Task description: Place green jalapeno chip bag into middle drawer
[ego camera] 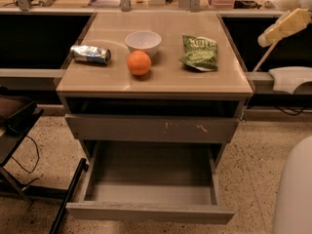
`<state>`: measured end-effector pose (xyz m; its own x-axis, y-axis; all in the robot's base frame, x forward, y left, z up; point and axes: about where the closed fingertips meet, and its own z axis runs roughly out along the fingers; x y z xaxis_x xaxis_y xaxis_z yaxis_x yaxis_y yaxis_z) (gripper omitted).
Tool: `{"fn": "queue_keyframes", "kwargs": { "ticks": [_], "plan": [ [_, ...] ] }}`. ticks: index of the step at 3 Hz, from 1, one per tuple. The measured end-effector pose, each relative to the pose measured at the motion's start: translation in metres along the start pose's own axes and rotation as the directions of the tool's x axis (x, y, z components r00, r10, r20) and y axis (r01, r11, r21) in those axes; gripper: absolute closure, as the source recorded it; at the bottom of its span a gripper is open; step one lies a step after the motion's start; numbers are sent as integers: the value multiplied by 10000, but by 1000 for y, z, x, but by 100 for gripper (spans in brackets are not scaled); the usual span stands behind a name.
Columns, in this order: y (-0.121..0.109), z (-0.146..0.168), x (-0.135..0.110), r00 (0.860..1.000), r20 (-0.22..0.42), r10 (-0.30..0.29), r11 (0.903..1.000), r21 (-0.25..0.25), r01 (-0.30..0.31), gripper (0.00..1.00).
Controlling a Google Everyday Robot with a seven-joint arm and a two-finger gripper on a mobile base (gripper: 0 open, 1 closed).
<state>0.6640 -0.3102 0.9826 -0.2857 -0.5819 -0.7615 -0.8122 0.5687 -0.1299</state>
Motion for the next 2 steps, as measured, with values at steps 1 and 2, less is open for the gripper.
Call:
{"fn": "queue_keyframes", "kwargs": {
  "ticks": [1, 2],
  "plan": [
    [-46, 19, -20, 9965, 780, 307, 9896, 1380, -412, 0],
    [-74, 49, -37, 9905, 1353, 253, 9777, 2034, -527, 0]
  ]
}}
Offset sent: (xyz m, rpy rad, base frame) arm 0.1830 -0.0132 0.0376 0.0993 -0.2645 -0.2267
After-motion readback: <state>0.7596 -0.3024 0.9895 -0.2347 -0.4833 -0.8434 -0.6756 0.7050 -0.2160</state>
